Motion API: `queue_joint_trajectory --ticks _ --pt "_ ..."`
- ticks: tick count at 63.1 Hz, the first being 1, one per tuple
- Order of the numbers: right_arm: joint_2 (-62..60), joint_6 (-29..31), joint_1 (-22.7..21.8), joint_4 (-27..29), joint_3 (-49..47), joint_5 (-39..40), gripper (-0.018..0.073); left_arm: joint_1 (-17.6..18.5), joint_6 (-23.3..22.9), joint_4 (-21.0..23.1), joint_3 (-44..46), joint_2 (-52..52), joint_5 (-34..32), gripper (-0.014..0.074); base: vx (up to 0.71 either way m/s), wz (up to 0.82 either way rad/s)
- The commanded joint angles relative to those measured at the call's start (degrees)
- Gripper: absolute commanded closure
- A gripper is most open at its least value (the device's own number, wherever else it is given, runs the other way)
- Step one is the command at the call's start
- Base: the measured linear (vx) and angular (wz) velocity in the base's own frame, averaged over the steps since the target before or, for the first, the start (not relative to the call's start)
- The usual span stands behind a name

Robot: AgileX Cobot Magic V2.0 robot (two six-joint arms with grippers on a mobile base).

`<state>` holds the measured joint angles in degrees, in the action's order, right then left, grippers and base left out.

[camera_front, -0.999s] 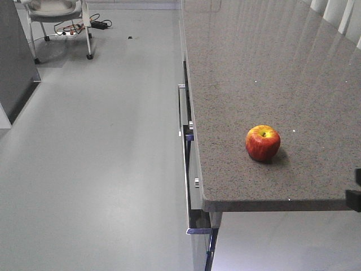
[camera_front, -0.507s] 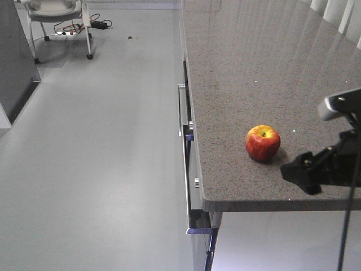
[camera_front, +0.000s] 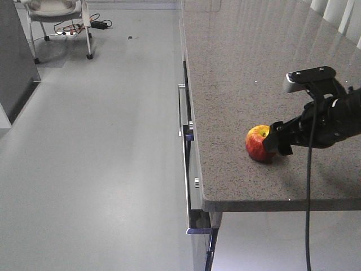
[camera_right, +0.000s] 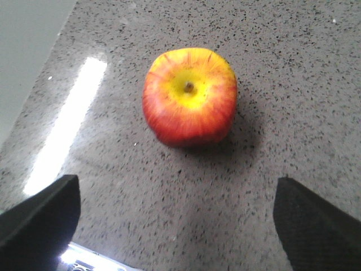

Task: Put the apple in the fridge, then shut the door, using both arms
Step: 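Reach the right gripper down over the red-yellow apple, then close the right gripper around the apple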

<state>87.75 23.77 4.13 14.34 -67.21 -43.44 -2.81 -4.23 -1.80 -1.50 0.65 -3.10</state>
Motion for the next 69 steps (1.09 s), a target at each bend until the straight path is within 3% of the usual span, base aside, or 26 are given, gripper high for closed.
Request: queue_joint_trajectory --ticks 1,41,51,63,69 --pt "1.2 -0.1 0.0 0.5 -3.9 1.8 -0.0092 0.0 -0.4 0.5 -1.2 0.8 -4.2 0.0603 0.00 0.00" --pt "17.5 1.7 0.1 1.7 -15.3 2.2 -0.0050 0.0 -0.4 0.5 -1.2 0.8 -4.2 0.0603 0.00 0.00" --pt "18.0 1.8 0.1 2.6 -15.3 2.6 0.0022 0.0 -0.4 0.5 -1.2 0.8 -4.2 0.0603 0.00 0.00" --pt "18.0 1.8 0.1 4.0 -15.3 2.4 0.0187 0.0 -0.4 0.5 -1.2 0.8 -4.2 0.0603 0.00 0.00" --pt "17.9 1.6 0.1 4.3 -15.3 1.8 0.0197 0.0 -0.4 0.5 -1.2 0.8 -4.2 0.0603 0.00 0.00"
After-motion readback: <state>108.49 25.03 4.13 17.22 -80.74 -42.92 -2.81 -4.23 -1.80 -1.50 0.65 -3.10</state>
